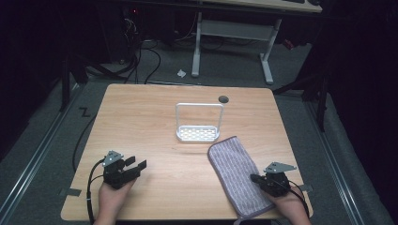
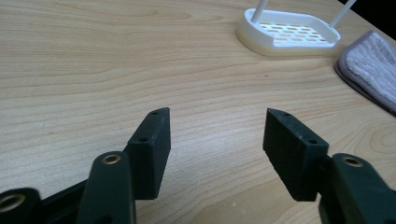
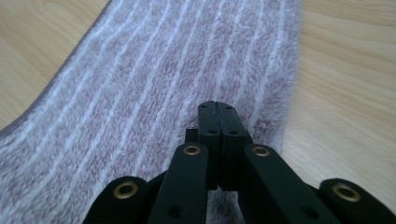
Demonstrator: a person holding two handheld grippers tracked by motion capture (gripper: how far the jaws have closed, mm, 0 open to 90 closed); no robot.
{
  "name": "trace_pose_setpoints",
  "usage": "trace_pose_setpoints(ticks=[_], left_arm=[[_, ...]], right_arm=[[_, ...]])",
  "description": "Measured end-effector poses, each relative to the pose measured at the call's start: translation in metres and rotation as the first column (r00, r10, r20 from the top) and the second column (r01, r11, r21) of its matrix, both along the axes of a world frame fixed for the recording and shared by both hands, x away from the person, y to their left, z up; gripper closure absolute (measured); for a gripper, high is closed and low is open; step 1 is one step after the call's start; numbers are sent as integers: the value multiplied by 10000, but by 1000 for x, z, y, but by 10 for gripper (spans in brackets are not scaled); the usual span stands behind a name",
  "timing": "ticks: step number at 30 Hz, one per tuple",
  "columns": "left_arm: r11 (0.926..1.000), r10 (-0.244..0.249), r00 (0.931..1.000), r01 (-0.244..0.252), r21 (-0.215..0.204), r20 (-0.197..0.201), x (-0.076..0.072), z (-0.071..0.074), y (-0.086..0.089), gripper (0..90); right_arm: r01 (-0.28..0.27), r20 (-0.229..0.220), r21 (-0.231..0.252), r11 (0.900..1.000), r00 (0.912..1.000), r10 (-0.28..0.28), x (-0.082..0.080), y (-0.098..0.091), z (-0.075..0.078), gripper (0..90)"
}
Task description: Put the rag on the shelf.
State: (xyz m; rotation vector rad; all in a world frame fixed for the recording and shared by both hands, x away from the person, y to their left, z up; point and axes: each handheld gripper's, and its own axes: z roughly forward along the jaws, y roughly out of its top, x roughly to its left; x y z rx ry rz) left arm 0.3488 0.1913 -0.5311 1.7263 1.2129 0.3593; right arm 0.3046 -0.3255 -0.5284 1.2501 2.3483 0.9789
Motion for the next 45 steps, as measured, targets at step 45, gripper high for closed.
trace_pose_setpoints(ticks=[45], left_arm=[[7869, -5597, 8194, 5723, 2310, -1233, -64, -2, -148, 712]], right_arm=[[-2696, 324, 73, 9629, 9625, 2692, -30, 113, -5, 849]])
